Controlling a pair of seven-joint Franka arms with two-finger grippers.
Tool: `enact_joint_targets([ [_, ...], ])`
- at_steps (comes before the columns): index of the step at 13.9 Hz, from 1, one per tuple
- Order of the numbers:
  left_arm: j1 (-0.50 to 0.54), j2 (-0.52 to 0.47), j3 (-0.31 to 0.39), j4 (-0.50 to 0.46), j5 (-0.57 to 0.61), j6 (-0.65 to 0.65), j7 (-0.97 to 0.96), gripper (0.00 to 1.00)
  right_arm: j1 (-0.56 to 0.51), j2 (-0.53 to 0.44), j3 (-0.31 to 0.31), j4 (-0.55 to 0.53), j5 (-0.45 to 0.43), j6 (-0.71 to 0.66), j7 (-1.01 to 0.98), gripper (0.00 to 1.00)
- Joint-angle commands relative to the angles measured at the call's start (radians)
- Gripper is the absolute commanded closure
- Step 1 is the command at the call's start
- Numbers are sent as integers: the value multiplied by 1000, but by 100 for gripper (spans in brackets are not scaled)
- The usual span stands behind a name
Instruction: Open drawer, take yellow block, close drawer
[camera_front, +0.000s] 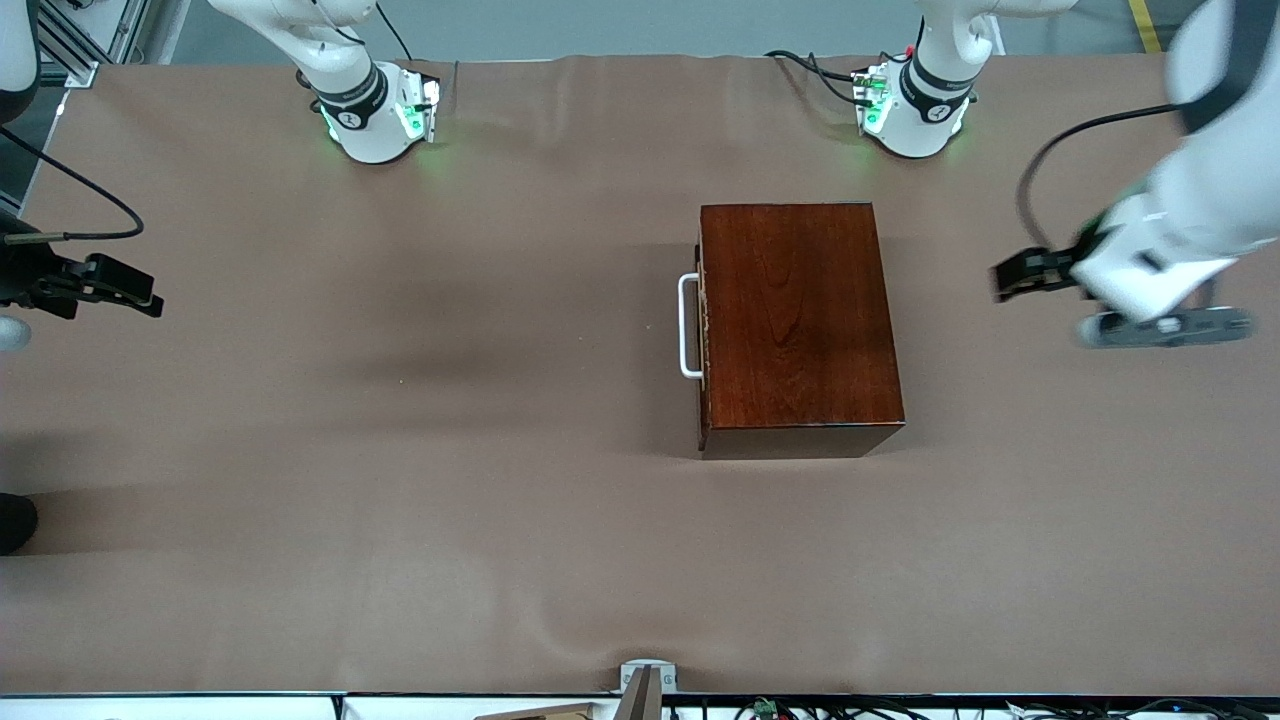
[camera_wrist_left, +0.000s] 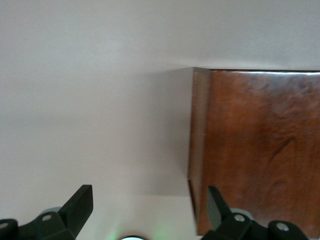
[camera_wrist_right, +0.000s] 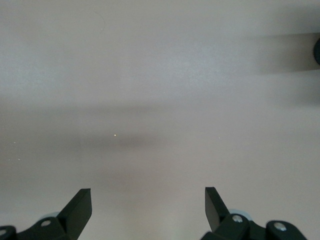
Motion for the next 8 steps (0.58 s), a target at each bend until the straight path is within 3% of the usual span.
enact_joint_targets([
  [1,-154,104,4,98,75,-12,-210,0,-5,3,4,17,-7,-13,-7,0],
  [8,-471,245,12,165,79,85,-627,0,-3,5,4,22,-2,-4,-1,0],
])
